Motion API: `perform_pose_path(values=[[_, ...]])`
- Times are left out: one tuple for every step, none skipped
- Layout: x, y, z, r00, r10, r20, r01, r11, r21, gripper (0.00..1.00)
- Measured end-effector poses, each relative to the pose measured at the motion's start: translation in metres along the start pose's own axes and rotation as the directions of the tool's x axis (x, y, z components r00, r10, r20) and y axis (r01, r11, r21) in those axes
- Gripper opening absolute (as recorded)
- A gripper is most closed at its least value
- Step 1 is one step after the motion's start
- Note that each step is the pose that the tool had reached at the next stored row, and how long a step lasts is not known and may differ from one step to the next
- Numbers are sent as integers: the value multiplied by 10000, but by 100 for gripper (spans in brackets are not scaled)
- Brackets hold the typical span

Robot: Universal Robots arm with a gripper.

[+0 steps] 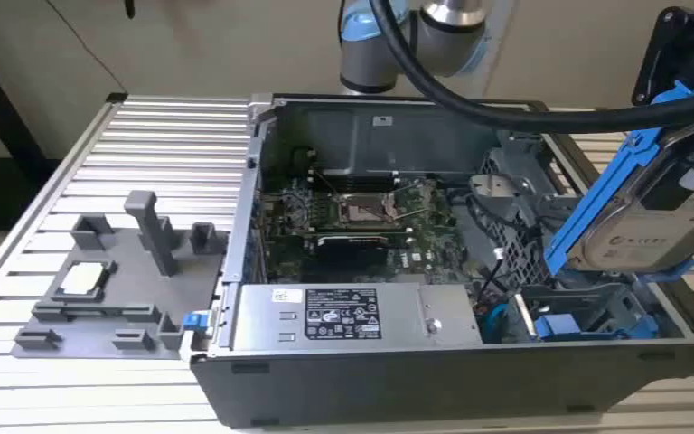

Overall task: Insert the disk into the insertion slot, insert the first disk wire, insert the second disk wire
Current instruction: 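Insert the disk into the insertion slot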

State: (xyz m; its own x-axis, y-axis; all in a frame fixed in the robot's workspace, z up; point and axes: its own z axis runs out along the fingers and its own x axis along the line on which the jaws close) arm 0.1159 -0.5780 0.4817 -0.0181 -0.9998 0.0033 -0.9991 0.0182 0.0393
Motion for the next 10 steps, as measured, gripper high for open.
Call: perform_pose_path(values=[[0,0,0,10000,0,0,0,10000,0,33],[0,0,0,10000,0,0,0,10000,0,33],[0,0,0,10000,0,0,0,10000,0,33],[0,0,0,10000,0,0,0,10000,0,33],[0,0,1,10000,0,-1,0,10000,0,33],[0,0,3,10000,0,0,0,10000,0,33],[0,-1,7,10000,0,1,0,10000,3,33],[0,-1,11,10000,-1,3,1,10000,4,33],[0,-1,17,10000,0,2,0,10000,6,33],[0,-1,25,10000,0,3,0,10000,7,33]])
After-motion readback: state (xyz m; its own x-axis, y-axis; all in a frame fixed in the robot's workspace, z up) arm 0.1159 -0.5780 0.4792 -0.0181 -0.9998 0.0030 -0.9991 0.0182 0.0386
